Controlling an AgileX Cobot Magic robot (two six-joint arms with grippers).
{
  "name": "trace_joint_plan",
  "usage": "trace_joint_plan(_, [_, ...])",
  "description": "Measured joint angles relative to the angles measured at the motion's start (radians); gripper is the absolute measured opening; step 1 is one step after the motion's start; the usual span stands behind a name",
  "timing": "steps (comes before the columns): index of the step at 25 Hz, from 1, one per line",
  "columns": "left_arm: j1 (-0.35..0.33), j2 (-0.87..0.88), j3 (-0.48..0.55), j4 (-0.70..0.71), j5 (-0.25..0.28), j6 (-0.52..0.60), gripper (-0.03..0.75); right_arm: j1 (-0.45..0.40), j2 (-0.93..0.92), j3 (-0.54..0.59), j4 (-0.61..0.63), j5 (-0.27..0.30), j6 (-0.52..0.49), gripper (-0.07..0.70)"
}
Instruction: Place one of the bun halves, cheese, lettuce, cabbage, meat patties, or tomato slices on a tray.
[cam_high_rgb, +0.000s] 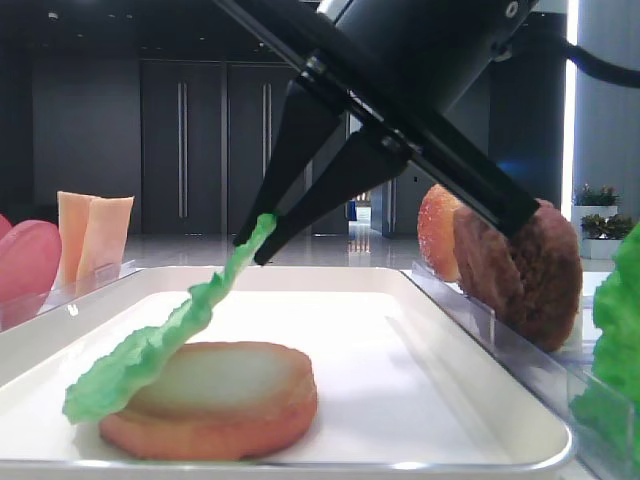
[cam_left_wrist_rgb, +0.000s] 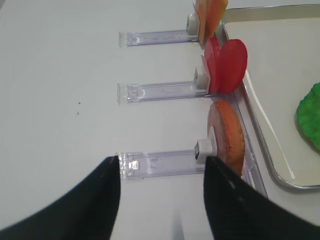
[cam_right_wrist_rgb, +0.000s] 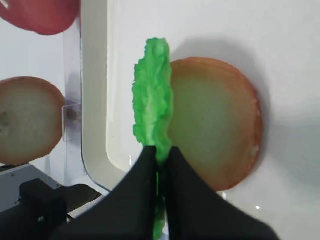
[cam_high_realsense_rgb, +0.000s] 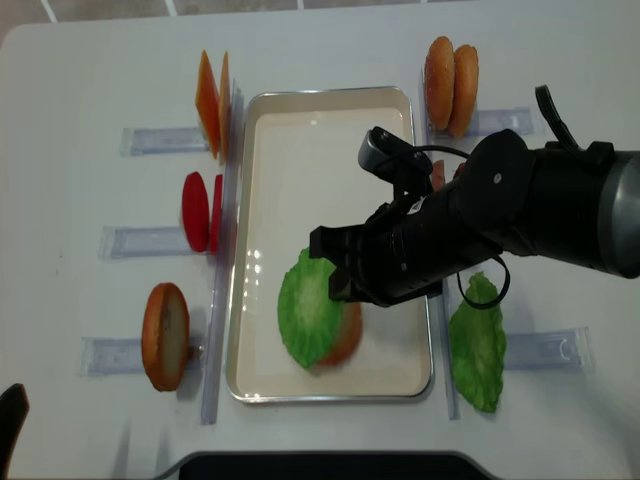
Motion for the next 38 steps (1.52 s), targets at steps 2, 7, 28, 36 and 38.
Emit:
trace_joint_plan(2, [0.000, 0.000, 0.000, 0.000, 0.000, 0.000, 0.408, -0.001, 0.000, 0.000, -0.014, 0.002, 0.007, 0.014])
trace_joint_plan(7, [0.000, 0.000, 0.000, 0.000, 0.000, 0.000, 0.408, -0.001, 0.000, 0.000, -0.034, 0.005, 0.010, 0.018])
trace_joint_plan(28, [0.000, 0.000, 0.000, 0.000, 0.000, 0.000, 0.408, -0.004, 0.000, -0.078, -0.319, 0.082, 0.211, 0.505])
trace_joint_plan(36, [0.000, 0.000, 0.000, 0.000, 0.000, 0.000, 0.408, -0.004, 0.000, -0.210, -0.698, 0.333, 0.523, 0.505])
trace_joint_plan(38, [0.000, 0.000, 0.000, 0.000, 0.000, 0.000, 0.408, -0.004, 0.000, -0.255, -0.745, 0.411, 0.544, 0.505])
